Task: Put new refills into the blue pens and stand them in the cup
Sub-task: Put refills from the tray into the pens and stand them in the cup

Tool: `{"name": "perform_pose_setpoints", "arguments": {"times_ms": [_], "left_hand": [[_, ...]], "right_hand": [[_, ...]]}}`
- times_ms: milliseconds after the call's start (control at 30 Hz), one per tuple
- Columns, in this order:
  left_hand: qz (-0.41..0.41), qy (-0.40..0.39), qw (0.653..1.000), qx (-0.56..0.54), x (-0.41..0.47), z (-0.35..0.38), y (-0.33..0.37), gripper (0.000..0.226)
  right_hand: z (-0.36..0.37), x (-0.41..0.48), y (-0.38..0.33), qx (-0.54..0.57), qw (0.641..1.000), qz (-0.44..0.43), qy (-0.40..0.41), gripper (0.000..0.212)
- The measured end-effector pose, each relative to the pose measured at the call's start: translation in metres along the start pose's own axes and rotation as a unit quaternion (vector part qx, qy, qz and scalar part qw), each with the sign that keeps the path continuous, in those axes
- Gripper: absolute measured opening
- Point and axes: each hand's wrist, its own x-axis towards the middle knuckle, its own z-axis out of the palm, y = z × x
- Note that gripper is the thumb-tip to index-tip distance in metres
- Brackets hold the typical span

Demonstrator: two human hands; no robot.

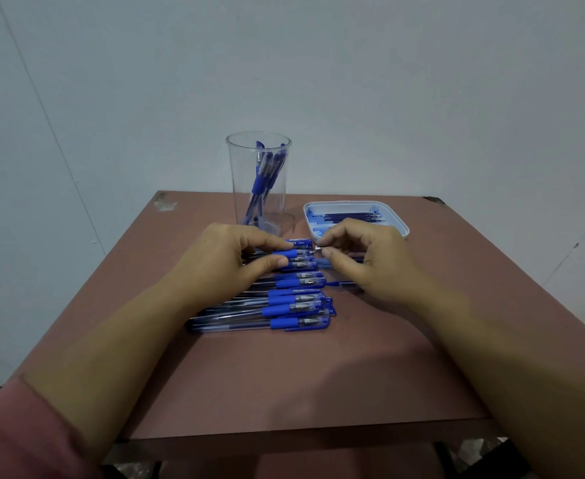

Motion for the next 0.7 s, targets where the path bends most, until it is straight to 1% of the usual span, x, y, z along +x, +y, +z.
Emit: {"name": "perform_pose_setpoints", "arguments": {"times_ms": [100, 267, 433, 600, 700], "left_hand": [[0.004, -0.003, 1.0, -0.001, 0.0, 0.0, 0.001, 0.023], [0.004, 0.002, 1.0, -0.009, 0.001, 0.0, 0.002, 0.024], [0.015, 0.007, 1.0, -0.011, -0.001, 0.001, 0.004, 0.022], [0.02, 0.002, 1.0, -0.013, -0.002, 0.002, 0.005, 0.024], [0.02, 0.002, 1.0, -0.01, -0.002, 0.002, 0.006, 0.025]], "right_hand": [[0.002, 0.0, 0.002, -0.006, 1.0, -0.004, -0.008, 0.017], [-0.001, -0.001, 0.001, -0.015, 0.999, -0.008, 0.03, 0.015], [0.004, 0.0, 0.001, -0.018, 1.0, -0.013, -0.008, 0.015], [0.009, 0.002, 0.006, -0.025, 0.999, -0.023, -0.008, 0.013], [0.011, 0.004, 0.01, -0.06, 0.997, -0.045, -0.015, 0.009]]}}
